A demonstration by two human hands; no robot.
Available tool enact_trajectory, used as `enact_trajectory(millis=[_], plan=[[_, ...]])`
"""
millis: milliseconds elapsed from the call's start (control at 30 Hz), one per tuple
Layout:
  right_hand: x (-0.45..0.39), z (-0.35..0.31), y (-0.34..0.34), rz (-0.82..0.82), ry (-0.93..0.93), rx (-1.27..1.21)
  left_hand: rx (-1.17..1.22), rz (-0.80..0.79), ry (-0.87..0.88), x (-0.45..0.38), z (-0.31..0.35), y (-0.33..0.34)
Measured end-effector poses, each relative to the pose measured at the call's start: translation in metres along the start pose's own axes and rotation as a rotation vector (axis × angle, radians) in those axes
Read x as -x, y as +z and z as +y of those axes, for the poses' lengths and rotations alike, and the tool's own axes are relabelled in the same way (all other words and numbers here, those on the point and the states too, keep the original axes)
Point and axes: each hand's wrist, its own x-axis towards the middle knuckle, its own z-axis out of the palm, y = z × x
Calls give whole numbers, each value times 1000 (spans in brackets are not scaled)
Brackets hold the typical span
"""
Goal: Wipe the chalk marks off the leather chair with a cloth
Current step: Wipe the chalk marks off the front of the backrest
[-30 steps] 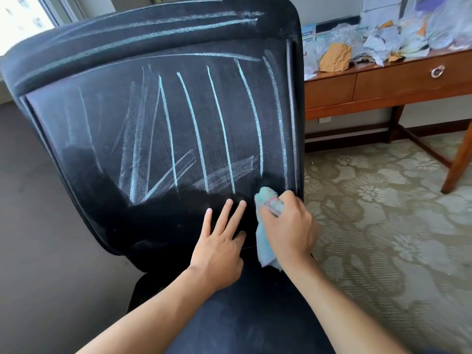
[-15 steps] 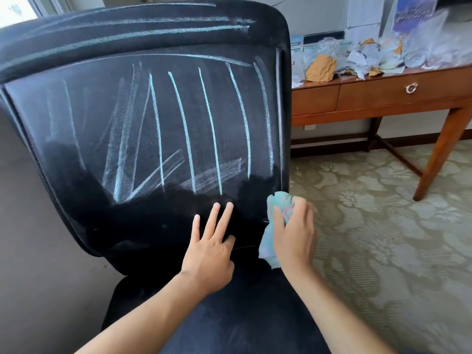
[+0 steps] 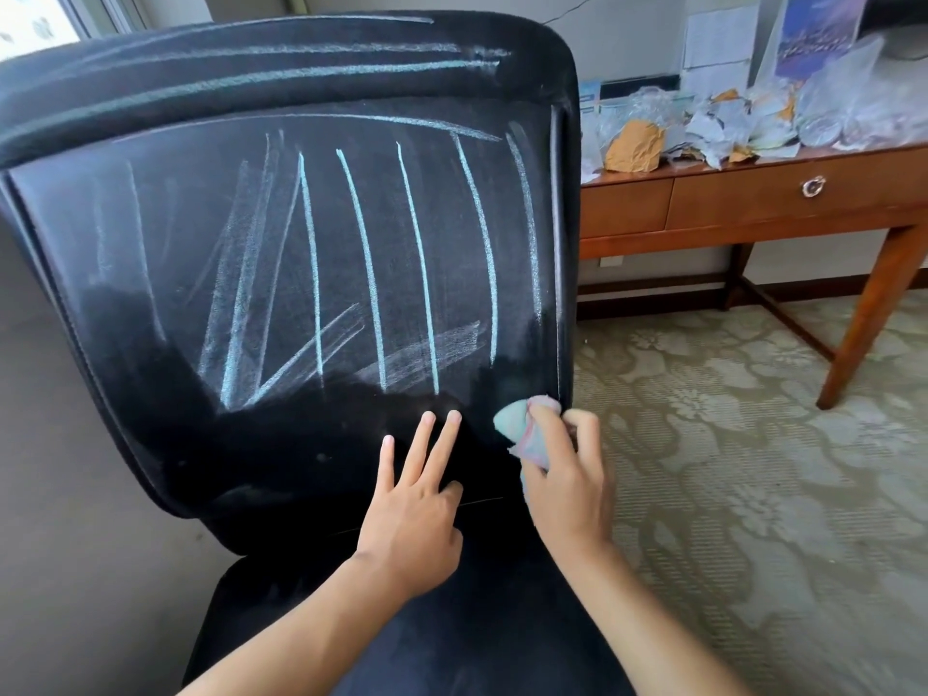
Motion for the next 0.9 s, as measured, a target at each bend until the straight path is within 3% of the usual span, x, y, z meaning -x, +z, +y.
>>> enact_trajectory(millis=[100, 267, 533, 700, 800, 900], plan=[[-4, -5, 1, -13, 74, -29, -46, 118, -7, 3, -4, 4], [-71, -33, -13, 163, 59, -107, -50, 283, 75, 8, -15, 17], [-242, -77, -34, 145, -70, 96, 0, 278, 72, 4, -18, 17], [-157, -43, -23, 135, -91, 72, 21, 233, 72, 10, -21, 17], [-111, -22, -29, 27, -101, 107, 34, 236, 64, 20, -27, 20], [-119, -21, -36, -71, -92, 111, 57, 245, 41, 30, -33, 26]])
